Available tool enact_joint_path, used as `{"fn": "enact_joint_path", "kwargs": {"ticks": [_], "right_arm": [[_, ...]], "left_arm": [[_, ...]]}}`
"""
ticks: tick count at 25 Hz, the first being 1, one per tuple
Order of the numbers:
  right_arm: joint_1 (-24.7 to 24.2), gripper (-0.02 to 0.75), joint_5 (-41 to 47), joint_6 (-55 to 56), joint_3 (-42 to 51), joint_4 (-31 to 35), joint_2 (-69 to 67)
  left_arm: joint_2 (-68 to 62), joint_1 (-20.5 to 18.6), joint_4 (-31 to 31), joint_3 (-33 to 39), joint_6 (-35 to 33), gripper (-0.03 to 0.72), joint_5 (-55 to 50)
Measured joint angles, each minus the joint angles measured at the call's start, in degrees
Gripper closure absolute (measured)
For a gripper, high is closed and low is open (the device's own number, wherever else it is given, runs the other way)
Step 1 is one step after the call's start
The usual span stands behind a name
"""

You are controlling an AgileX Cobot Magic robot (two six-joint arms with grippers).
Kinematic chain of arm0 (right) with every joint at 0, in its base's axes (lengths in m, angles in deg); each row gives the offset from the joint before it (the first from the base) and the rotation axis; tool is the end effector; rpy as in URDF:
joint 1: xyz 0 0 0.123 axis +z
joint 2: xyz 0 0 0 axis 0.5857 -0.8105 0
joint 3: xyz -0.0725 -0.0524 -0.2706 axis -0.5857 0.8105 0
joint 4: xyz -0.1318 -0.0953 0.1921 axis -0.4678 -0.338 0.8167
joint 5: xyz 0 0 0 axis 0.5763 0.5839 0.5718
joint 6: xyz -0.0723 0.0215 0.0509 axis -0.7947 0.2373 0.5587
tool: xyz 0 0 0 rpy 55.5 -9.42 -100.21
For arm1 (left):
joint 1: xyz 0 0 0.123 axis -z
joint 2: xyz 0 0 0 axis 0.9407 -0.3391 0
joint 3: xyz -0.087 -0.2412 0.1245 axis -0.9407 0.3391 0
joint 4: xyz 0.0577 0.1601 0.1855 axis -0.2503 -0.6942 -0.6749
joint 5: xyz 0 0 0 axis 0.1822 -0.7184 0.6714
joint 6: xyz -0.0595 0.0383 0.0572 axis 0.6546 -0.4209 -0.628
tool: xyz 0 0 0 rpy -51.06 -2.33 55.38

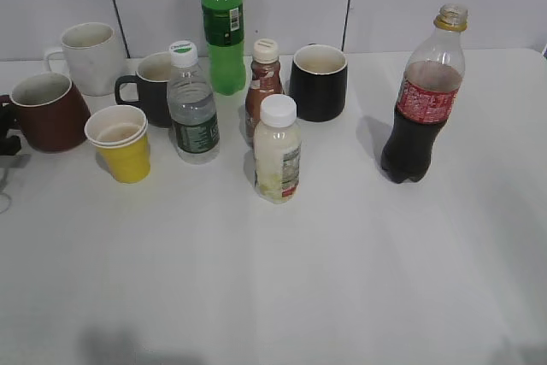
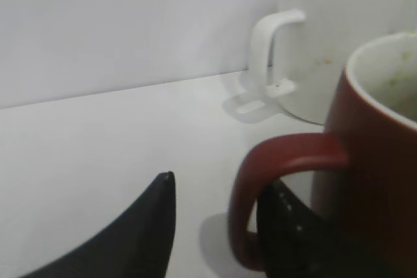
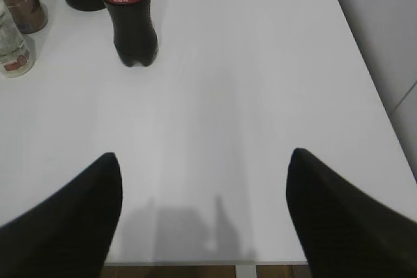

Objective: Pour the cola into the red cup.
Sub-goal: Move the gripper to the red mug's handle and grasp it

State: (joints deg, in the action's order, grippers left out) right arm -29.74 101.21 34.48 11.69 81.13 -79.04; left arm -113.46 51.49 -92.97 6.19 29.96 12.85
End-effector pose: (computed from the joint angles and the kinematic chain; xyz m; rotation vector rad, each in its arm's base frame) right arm -0.0060 -0.0022 0.2809 -0.1161 2.0055 0.0399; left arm 0.3669 0.0826 0.0543 0.1604 1.7246 -0.0501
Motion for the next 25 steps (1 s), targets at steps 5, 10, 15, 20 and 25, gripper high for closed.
{"fn": "enact_joint_path", "kwargs": {"ticks": [5,10,15,20,25], "right_arm": [[0.0,0.147,0.0,0.0,0.0,0.0,0.0],[0.0,0.147,0.0,0.0,0.0,0.0,0.0],[0.0,0.147,0.0,0.0,0.0,0.0,0.0],[0.0,0.147,0.0,0.0,0.0,0.0,0.0],[0.0,0.147,0.0,0.0,0.0,1.1,0.0]], "left_arm": [[-1.2,0.9,-0.5,-2.1,0.0,0.423,-0.1],[-1.3,0.9,-2.2,-4.2,0.0,0.486,-1.4],[-1.3,1.4,-2.9,-5.0,-0.7,0.641,-2.7],[-0.6,1.4,-2.8,-3.8,-0.9,0.641,-2.6],[7.3,1.4,-2.9,4.2,-1.3,0.641,-4.1]]}}
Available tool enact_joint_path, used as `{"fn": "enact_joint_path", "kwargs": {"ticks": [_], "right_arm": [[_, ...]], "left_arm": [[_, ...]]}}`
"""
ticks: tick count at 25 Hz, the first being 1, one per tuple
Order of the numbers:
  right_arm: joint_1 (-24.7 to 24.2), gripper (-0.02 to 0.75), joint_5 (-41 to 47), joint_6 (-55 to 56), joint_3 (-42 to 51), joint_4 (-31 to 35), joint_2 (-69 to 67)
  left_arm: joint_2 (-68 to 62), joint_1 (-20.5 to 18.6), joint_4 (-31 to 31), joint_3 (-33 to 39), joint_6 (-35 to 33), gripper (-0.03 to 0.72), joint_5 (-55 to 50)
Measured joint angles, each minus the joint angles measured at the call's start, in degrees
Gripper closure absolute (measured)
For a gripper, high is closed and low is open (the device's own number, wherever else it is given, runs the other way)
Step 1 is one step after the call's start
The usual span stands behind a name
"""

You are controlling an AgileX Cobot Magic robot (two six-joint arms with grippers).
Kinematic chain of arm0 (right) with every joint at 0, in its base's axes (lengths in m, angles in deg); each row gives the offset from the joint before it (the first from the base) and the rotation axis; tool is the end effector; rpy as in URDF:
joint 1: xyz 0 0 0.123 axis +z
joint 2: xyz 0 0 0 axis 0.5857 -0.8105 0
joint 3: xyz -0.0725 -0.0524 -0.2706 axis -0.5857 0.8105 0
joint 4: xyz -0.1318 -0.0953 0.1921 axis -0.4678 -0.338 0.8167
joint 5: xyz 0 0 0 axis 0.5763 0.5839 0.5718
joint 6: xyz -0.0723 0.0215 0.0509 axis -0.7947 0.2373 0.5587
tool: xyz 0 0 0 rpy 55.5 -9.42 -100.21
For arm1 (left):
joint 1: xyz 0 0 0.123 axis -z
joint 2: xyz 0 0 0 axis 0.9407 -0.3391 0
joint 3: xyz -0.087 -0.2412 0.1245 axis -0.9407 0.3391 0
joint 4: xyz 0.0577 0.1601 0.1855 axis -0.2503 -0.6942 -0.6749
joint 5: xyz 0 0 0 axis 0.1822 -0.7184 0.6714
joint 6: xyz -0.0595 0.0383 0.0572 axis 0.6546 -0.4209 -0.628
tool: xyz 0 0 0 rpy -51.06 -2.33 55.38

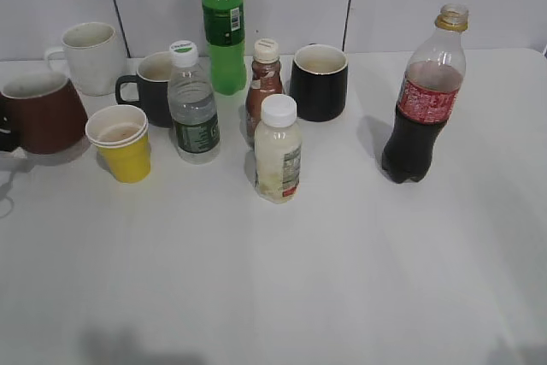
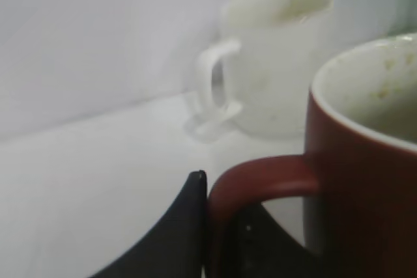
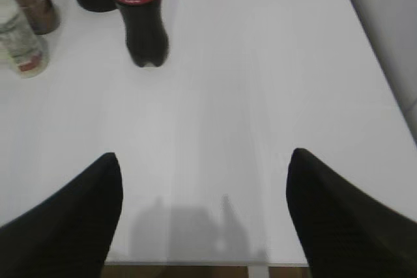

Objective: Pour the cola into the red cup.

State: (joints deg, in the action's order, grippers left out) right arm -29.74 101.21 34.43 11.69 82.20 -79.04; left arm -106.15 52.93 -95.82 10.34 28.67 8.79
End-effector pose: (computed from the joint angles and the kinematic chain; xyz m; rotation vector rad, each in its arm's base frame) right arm -0.0061 -0.0007 0.2809 -0.1178 2.0058 0.0615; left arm 0.3562 0.0669 0.0826 0.2666 1.7384 -0.0477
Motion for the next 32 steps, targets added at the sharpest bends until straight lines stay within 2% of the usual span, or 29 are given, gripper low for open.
{"fn": "enact_joint_path", "kwargs": {"ticks": [3,5,8,11,13,16,19,25,28,32], "right_arm": [[0.0,0.147,-0.6,-0.4,-0.4,1.3,-0.5],[0.0,0.147,-4.6,-0.8,-1.2,1.5,-3.3],[0.0,0.147,-22.7,-4.3,-1.4,5.0,-11.0],[0.0,0.147,-43.1,-12.0,-1.4,14.1,-22.5],[0.0,0.147,-52.8,-14.7,-1.3,18.1,-31.2],[0.0,0.147,-63.2,-15.9,-0.9,20.0,-44.5],[0.7,0.147,-72.1,-13.2,1.1,18.3,-56.0],[6.4,0.147,-91.8,0.6,10.1,4.7,-73.7],[7.9,0.148,-101.4,2.6,14.1,2.2,-80.9],[8.2,0.146,-115.5,3.2,15.0,-1.6,-90.7]], "left_arm": [[8.5,0.4,0.1,6.1,0.0,0.641,0.0],[14.8,1.0,0.7,9.5,1.0,0.641,-0.2],[23.7,2.8,1.7,12.9,3.0,0.641,-3.4],[31.9,4.9,2.0,15.3,4.1,0.641,-8.0],[36.9,6.5,2.0,16.1,7.4,0.641,-12.1],[44.5,9.3,2.0,16.2,12.5,0.641,-18.8],[50.3,12.5,1.9,16.2,13.5,0.641,-25.9],[57.5,16.7,2.3,16.3,13.9,0.641,-35.1],[59.8,17.4,2.7,16.4,14.0,0.641,-37.2],[61.4,17.5,3.0,16.4,14.0,0.641,-37.7]]}}
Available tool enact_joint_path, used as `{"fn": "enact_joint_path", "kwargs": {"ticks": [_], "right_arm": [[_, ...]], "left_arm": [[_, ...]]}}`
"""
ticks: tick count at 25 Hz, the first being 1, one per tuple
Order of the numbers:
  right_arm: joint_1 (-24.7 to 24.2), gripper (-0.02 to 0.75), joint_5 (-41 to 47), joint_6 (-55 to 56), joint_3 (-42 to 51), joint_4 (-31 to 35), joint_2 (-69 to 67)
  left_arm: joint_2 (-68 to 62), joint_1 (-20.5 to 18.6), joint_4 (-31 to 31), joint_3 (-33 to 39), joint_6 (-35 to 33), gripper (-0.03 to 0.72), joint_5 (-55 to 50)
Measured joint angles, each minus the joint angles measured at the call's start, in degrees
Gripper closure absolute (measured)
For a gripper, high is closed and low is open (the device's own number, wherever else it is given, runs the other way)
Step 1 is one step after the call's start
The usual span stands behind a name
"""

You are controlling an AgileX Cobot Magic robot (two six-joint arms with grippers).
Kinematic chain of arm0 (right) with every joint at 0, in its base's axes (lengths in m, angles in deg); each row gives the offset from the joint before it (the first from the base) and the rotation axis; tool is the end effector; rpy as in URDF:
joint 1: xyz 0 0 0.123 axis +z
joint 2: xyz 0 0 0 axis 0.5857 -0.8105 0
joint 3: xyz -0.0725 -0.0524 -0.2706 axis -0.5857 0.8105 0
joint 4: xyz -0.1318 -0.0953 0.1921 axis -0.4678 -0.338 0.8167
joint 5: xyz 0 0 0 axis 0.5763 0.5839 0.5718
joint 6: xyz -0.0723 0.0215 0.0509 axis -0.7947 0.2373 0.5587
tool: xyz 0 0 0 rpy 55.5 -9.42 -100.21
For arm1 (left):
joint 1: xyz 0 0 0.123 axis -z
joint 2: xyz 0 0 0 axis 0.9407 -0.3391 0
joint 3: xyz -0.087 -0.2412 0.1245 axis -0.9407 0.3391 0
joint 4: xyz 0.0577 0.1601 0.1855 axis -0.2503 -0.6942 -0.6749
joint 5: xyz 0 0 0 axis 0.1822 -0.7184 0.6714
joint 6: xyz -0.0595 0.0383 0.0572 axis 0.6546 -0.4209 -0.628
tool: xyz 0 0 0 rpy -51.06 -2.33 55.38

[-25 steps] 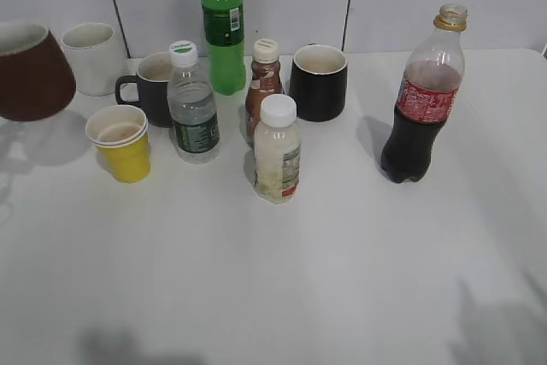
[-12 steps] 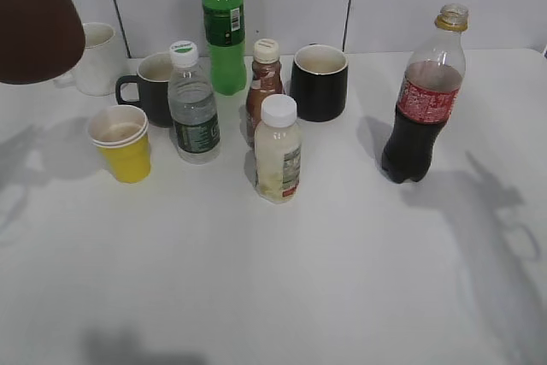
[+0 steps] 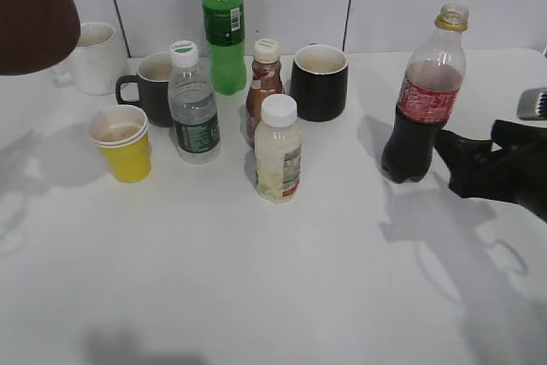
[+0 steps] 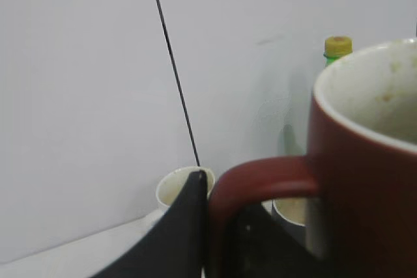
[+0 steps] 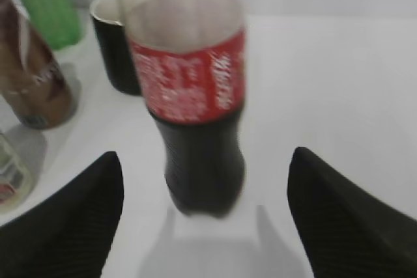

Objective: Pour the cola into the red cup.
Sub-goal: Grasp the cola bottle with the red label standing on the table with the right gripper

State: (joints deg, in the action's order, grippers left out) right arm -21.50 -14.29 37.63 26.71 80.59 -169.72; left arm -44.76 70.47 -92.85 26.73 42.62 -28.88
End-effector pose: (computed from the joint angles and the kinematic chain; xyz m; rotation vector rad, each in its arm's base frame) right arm 0.2215 0.0588 0.1508 -0.2196 1.8302 0.2177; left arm 0.2241 -0.0205 0.2830 0.3013 1.6137 -0.0547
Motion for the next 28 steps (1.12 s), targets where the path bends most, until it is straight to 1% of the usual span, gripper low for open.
{"fn": "enact_joint_path", "kwargs": {"ticks": [3,6,13,19,21,22,24,28], "right_arm": [[0.1,0.113,-9.5,0.1,-0.7,-0.4,-7.5],[0.1,0.078,-12.2,0.2,-3.2,-0.4,-14.0],[0.1,0.067,-12.7,0.2,-11.2,-0.4,-22.2],[0.1,0.071,-4.4,0.1,-19.3,-0.8,-23.9],[0.1,0.105,-2.9,0.0,-21.2,-0.9,-24.1],[0.1,0.143,-2.6,-0.1,-21.7,-1.1,-24.2],[0.1,0.276,-2.2,-0.3,-21.9,-1.7,-24.2],[0.2,0.276,-0.6,-2.6,-21.0,-3.2,-22.4]], "left_arm": [[0.5,0.0,0.0,0.0,0.0,0.641,-0.2],[0.7,0.0,0.0,0.0,0.0,0.641,-0.5],[2.3,0.0,0.0,0.0,0.0,0.641,-1.4],[2.4,0.0,0.0,0.1,0.0,0.641,-1.8],[2.4,0.0,-0.1,0.1,0.0,0.641,-1.8],[2.4,0.0,-0.1,0.1,0.0,0.641,-1.9],[2.4,0.0,-0.2,0.1,0.0,0.641,-2.3],[2.4,0.8,-2.0,0.1,0.0,0.641,-2.5]]}}
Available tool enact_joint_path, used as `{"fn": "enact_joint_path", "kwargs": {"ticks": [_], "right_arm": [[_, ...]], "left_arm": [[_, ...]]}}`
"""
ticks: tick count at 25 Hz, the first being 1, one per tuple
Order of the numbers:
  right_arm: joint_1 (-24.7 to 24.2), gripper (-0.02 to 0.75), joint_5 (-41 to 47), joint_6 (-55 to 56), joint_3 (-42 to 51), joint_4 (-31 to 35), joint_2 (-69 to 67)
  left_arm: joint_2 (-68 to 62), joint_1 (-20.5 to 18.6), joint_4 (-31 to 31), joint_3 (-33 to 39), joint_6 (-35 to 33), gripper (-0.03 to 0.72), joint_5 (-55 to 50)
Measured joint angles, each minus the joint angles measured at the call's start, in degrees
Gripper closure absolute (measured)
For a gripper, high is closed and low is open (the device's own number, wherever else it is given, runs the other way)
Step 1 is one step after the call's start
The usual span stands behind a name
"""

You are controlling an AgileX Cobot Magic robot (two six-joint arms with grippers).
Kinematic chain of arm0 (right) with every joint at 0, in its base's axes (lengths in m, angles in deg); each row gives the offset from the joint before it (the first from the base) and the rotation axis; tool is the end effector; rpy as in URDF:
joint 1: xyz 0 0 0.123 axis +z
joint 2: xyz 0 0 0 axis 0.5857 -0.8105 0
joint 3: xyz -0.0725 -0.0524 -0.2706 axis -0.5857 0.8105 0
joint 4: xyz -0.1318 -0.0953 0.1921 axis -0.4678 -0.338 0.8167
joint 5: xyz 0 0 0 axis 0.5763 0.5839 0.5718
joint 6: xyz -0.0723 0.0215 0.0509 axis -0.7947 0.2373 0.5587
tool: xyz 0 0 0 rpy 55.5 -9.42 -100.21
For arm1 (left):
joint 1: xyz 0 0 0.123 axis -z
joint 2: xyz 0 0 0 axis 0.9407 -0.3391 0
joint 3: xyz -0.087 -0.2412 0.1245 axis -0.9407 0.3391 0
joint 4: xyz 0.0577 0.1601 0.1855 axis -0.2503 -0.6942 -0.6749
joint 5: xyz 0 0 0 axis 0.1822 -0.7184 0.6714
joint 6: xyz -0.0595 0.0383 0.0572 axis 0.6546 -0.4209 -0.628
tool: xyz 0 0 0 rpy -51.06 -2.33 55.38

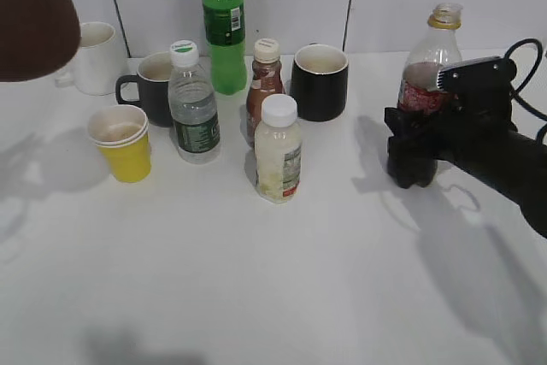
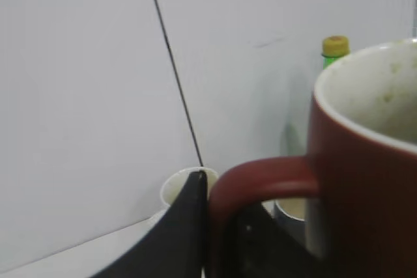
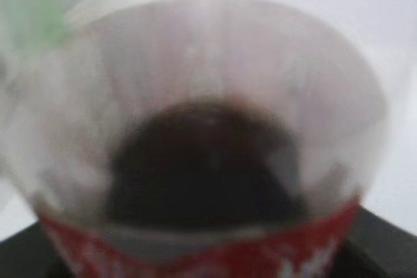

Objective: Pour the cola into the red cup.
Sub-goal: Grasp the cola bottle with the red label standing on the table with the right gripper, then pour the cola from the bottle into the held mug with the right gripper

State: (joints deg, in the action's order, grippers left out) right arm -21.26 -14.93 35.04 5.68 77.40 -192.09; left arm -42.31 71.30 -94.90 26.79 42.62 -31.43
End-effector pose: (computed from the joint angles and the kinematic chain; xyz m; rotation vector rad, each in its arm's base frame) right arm 0.3154 0.0886 0.1110 -0.3264 1.8271 0.2099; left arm 0.2165 -0.0231 0.2878 0.3433 1.6115 -0.0304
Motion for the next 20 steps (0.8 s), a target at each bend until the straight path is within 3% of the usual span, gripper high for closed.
{"fn": "enact_joint_path", "kwargs": {"ticks": [4,10,14,20], "right_arm": [[2.1,0.276,7.4,-7.0,1.7,0.0,7.5],[8.9,0.276,20.6,-28.4,1.7,5.8,21.7],[12.9,0.276,23.5,-45.1,1.7,11.8,26.7],[16.6,0.276,24.5,-64.7,0.2,16.8,27.6]], "left_arm": [[0.0,5.2,-0.2,0.0,0.0,0.641,-2.2],[-0.8,20.1,0.0,0.0,0.1,0.641,-10.2],[-4.5,28.7,-0.1,0.0,0.1,0.642,-11.9],[-13.7,34.6,-0.1,-2.6,0.2,0.641,-12.0]]}}
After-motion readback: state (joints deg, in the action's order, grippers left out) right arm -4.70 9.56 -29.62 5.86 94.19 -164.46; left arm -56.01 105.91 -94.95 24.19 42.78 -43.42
